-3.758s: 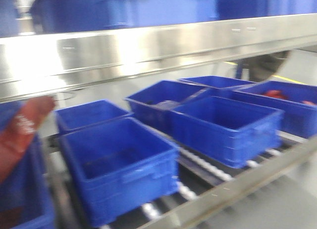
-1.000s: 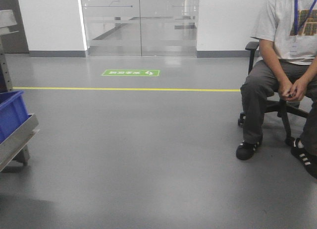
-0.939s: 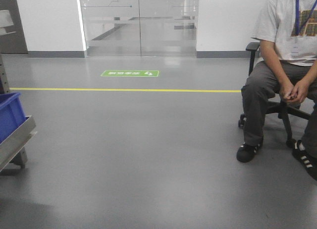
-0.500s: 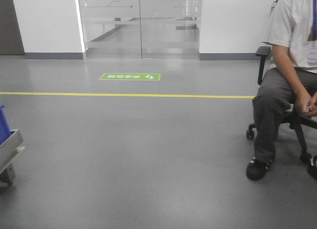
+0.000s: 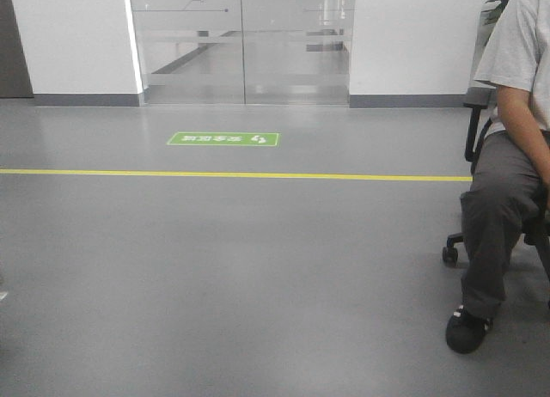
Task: Fetch blue bin and place on conveyor start
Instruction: 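Drive past the seated person to the grey conveyor holding the bin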
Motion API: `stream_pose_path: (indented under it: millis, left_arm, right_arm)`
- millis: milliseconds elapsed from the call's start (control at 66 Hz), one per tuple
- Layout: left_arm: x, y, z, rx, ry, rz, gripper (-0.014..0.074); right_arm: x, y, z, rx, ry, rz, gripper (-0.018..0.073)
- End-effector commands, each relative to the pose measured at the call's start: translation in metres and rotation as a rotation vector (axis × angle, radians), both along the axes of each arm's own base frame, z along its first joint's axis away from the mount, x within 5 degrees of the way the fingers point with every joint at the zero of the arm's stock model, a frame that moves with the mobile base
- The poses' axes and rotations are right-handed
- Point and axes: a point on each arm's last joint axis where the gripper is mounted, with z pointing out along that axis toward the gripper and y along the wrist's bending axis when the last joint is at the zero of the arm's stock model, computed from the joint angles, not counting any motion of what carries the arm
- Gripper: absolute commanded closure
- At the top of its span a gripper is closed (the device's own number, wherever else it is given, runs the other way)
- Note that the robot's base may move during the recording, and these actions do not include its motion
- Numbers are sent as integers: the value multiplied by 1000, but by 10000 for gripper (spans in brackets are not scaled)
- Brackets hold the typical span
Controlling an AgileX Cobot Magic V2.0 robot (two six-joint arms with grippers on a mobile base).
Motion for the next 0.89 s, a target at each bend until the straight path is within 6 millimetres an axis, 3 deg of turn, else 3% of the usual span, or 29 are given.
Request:
stream_pose_path:
  millis: [0, 879]
  left_arm:
    - [-5, 5, 12, 18, -71, 5, 708]
    - [-4, 5, 13, 16, -83, 6, 708]
  right_arm:
    - [-1, -7, 7, -40, -57, -16, 711]
    - [10, -9, 24, -7, -268, -75, 711]
